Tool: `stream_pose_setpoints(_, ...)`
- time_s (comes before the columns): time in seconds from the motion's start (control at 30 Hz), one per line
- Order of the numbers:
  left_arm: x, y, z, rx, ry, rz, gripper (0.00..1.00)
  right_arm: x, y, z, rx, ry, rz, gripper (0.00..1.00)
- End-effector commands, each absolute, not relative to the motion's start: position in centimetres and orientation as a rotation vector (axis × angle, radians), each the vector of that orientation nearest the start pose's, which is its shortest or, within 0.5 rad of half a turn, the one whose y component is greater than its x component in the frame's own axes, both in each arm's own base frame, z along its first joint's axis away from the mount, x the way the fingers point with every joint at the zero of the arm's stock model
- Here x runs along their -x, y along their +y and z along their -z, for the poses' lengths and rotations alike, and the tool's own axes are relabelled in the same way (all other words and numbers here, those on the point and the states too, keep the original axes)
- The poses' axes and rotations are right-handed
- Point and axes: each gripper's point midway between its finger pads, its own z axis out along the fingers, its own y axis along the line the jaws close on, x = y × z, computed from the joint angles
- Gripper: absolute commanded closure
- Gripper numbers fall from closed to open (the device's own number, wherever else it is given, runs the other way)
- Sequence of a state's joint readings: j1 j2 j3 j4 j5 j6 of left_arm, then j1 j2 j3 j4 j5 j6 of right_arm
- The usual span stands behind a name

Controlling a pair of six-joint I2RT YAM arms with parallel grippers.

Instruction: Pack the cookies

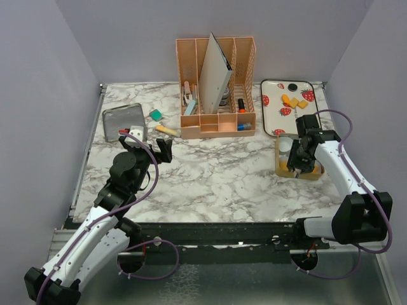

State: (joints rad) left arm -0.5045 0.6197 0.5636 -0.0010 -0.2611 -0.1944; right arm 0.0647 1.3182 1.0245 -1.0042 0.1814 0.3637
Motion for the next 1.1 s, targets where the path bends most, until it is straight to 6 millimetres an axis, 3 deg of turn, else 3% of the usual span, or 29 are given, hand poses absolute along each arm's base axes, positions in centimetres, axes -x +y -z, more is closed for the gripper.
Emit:
stream_pose_setpoints(0.0,-27.6,-11.4,-25.2,-0.073,1.644,0.337,0.01,-24.2,0.0,-10.5,-0.470,2.773,0.139,0.54)
stream_pose_setpoints(0.23,-27.6,-11.5,-25.1,-0.075,1.647,0.338,0.01,-24.4,-0.1,-11.4,-0.457,2.755,0.140,0.54)
stream_pose_setpoints(0.6,-27.6,-11.4,-25.2,-0.072,1.645,0.336,0.01,-26.9,-0.3,-16.3,-0.414,2.653,0.133,0.56)
stream_pose_setpoints(0.87,-27.6,-11.3,-25.3,-0.068,1.641,0.336,0.01,-31.7,-0.5,-18.8,-0.377,2.573,0.140,0.58)
stream_pose_setpoints(1.07,-27.5,-11.2,-25.3,-0.065,1.639,0.331,0.01,-36.7,-0.7,-18.4,-0.377,2.539,0.139,0.58)
